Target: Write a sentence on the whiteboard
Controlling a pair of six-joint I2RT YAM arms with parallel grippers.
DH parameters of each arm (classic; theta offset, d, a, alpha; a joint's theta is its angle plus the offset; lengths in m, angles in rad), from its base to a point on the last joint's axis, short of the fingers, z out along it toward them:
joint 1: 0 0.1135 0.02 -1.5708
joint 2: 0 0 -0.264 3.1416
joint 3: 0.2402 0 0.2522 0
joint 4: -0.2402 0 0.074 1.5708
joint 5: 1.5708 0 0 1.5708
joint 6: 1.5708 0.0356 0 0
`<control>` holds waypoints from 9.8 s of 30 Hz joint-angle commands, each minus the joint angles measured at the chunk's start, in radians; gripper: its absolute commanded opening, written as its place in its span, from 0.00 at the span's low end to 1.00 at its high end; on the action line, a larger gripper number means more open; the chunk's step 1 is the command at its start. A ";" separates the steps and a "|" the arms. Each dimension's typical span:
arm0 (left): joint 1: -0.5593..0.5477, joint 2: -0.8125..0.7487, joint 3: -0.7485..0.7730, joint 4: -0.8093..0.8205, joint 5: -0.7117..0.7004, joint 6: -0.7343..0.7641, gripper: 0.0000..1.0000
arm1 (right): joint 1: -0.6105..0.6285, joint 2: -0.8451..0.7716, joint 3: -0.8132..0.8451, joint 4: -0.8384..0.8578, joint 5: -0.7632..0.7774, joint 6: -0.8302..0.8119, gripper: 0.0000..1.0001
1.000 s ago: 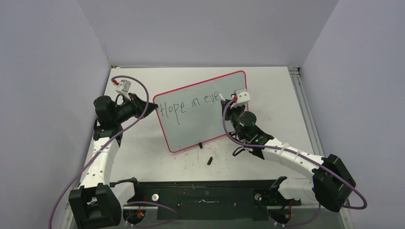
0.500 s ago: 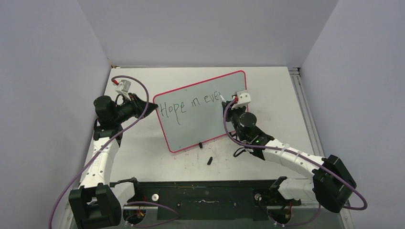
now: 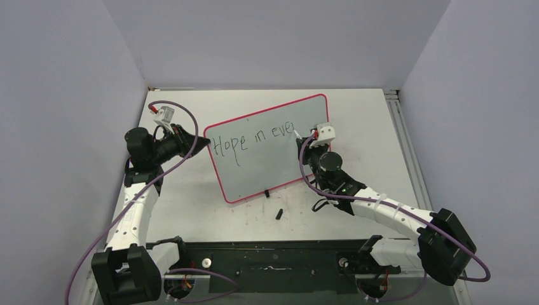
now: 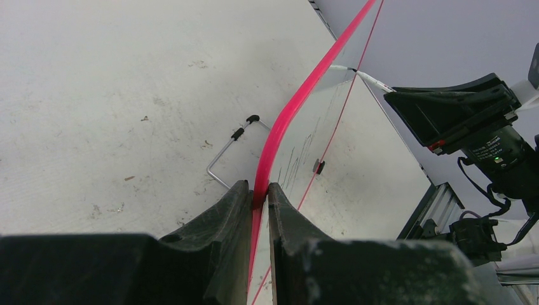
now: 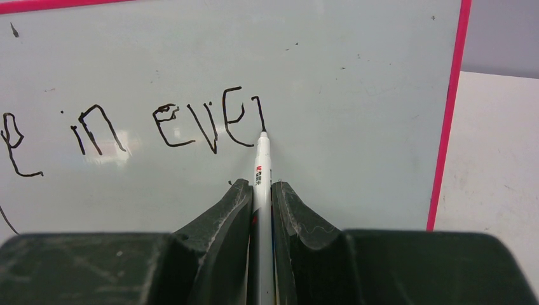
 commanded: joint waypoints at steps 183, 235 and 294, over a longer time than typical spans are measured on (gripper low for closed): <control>-0.021 -0.007 0.030 -0.040 0.013 0.056 0.00 | -0.076 0.038 0.049 0.094 -0.014 -0.066 0.05; -0.020 -0.021 0.026 -0.048 0.004 0.058 0.00 | -0.094 -0.183 0.033 -0.116 -0.110 -0.021 0.05; -0.020 -0.021 0.028 -0.060 0.001 0.069 0.00 | -0.293 -0.061 -0.010 -0.084 -0.339 0.039 0.05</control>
